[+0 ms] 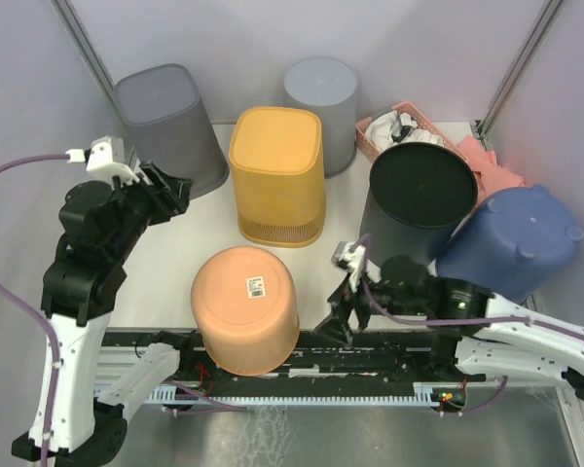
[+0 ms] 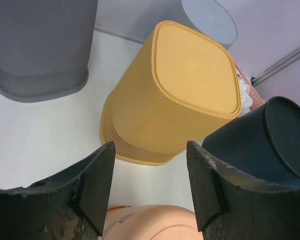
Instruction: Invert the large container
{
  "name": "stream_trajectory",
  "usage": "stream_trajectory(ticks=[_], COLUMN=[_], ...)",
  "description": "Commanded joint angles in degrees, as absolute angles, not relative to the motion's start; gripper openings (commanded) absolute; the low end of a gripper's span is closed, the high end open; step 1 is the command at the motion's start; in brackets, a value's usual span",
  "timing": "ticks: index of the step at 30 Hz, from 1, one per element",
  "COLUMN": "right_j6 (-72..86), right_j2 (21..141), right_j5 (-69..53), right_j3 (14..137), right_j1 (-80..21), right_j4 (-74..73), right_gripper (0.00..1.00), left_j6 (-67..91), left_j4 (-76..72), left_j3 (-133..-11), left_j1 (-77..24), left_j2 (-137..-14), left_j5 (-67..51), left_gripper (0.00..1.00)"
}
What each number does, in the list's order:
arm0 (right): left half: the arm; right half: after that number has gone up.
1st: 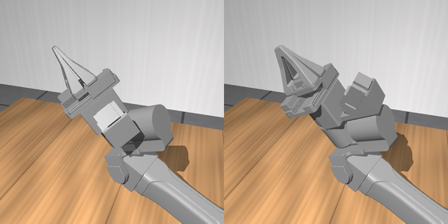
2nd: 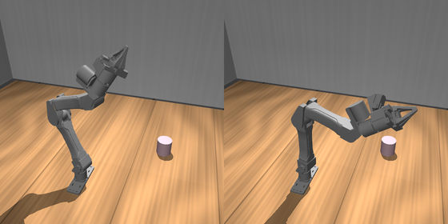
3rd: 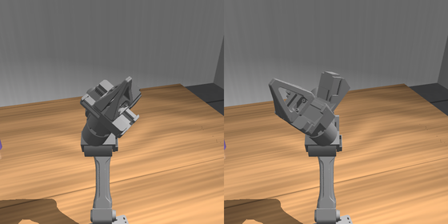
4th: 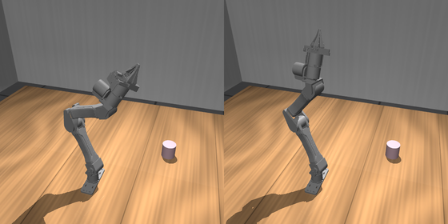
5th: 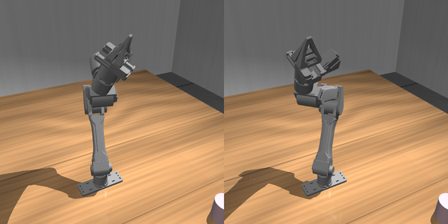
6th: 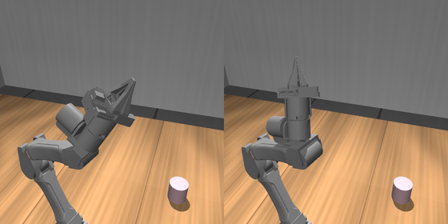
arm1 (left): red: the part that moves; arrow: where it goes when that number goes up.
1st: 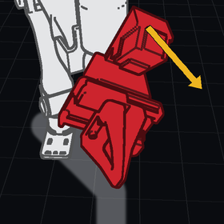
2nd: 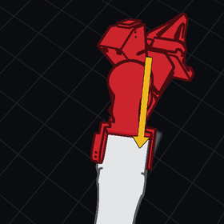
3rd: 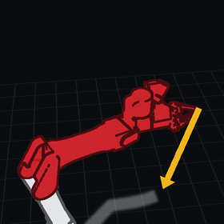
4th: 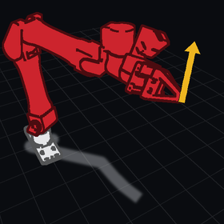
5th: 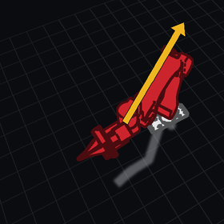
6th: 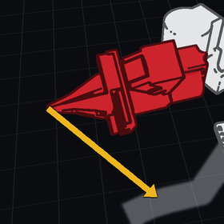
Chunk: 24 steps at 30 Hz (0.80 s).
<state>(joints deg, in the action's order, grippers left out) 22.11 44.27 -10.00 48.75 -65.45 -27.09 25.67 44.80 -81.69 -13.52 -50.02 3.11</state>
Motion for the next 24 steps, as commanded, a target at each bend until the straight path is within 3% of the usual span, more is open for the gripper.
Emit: stream_trajectory(ticks=[1,4,15,21,24], right_j6=[27.9,27.9,31.2,29.9,33.9], right_j2=[51.6,57.5,80.9,98.9,101.4], right_j5=[-9.5,-0.2,34.5,36.0,32.1], right_j3=[43.6,43.6,51.7,65.9,70.0], right_j1=[-74.9,-78.9,-78.8,-75.2,-72.1], right_j4=[-17.7,-9.1,20.7,21.9,17.9], right_gripper=[0.92,0.96,1.0,0.99,0.99], left_j6=[25.4,25.7,26.6,27.4,27.1], left_j4=[45.9,46.8,50.3,51.3,51.9], left_j3=[-81.2,-81.9,-78.8,-79.5,-80.2], left_j1=[-13.4,-13.4,-13.4,-13.4,-13.4], left_j2=[-46.6,-45.2,-42.2,-42.2,-42.8], left_j5=[7.4,9.3,12.9,13.4,13.1], left_gripper=[0.66,0.66,0.66,0.67,0.67])
